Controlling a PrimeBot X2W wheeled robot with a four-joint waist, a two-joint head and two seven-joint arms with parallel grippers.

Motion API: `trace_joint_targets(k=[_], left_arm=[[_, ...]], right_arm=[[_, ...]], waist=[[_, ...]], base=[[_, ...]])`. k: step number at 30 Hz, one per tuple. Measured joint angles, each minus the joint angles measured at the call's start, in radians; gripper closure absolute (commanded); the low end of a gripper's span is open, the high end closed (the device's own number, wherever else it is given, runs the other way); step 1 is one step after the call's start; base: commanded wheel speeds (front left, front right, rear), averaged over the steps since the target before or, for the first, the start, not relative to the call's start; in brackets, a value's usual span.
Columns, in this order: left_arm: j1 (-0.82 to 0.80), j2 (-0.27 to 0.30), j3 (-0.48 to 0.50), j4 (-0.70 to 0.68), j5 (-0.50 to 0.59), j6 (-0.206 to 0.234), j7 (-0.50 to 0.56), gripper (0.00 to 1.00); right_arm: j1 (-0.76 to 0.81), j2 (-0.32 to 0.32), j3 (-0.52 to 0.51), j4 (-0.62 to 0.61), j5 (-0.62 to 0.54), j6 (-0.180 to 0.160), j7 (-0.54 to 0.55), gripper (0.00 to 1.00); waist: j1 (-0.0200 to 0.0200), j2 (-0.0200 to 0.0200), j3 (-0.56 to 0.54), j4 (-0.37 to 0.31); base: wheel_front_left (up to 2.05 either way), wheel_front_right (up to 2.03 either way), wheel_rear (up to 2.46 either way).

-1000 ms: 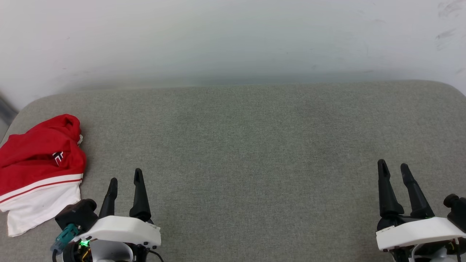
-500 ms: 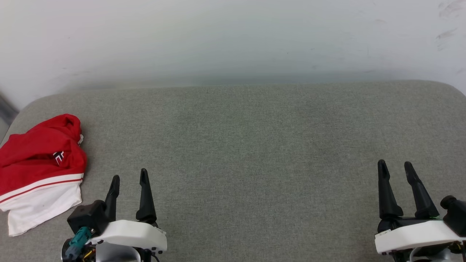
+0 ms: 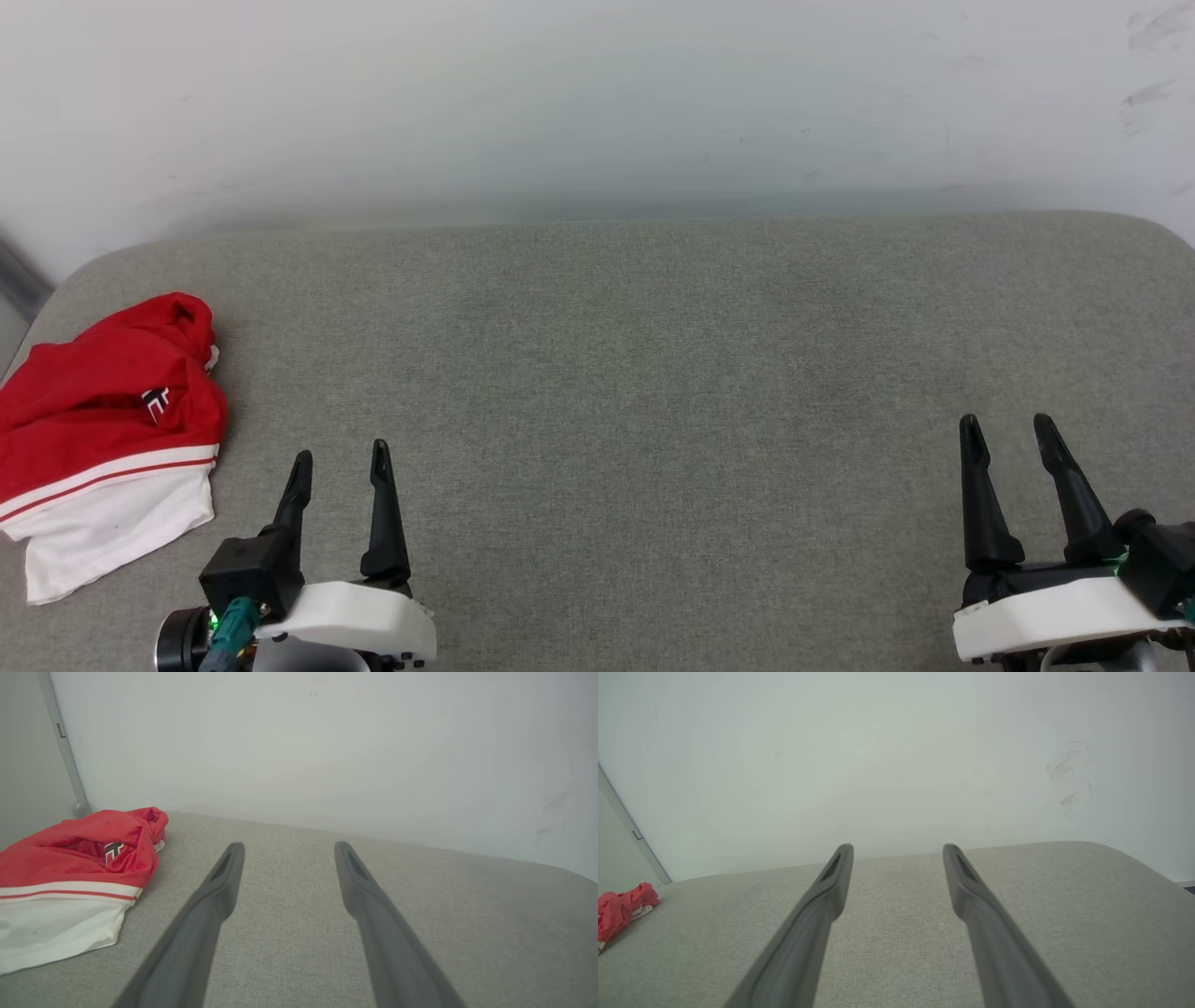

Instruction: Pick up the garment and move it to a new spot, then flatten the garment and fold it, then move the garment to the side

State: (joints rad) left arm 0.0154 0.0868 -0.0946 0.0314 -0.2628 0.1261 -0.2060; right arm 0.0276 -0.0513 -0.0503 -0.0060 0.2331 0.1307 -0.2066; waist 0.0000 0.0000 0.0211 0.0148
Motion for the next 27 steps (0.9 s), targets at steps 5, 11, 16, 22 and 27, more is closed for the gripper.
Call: trace_joint_targets(k=[5, 11, 16, 22, 27], left_arm=[[0.002, -0.003, 0.000, 0.001, 0.042, -0.003, -0.010, 0.00], [0.008, -0.009, 0.001, 0.004, 0.087, -0.009, -0.022, 0.00], [0.013, -0.015, 0.003, 0.008, 0.119, -0.014, -0.031, 0.00], [0.017, -0.025, 0.018, 0.009, 0.143, -0.026, -0.044, 0.00], [0.021, -0.030, 0.026, 0.007, 0.177, -0.031, -0.053, 0.00]], right_arm=[[0.010, 0.000, 0.002, -0.006, -0.032, 0.000, -0.009, 0.00], [0.015, 0.000, 0.004, -0.007, -0.059, 0.000, -0.023, 0.00], [0.019, 0.000, 0.001, -0.009, -0.086, 0.000, -0.031, 0.00], [0.021, 0.000, 0.008, -0.015, -0.104, 0.000, -0.041, 0.00], [0.027, 0.000, 0.012, -0.020, -0.123, 0.000, -0.050, 0.00]], waist=[[0.0000, 0.0000, -0.001, -0.001], [0.0000, 0.0000, 0.001, -0.002], [0.0000, 0.0000, 0.002, -0.001], [0.0000, 0.0000, 0.003, -0.002], [0.0000, 0.0000, 0.003, -0.002]], base=[[0.00, 0.00, 0.00], [0.00, 0.00, 0.00], [0.00, 0.00, 0.00], [0.00, 0.00, 0.00], [0.00, 0.00, 0.00]])
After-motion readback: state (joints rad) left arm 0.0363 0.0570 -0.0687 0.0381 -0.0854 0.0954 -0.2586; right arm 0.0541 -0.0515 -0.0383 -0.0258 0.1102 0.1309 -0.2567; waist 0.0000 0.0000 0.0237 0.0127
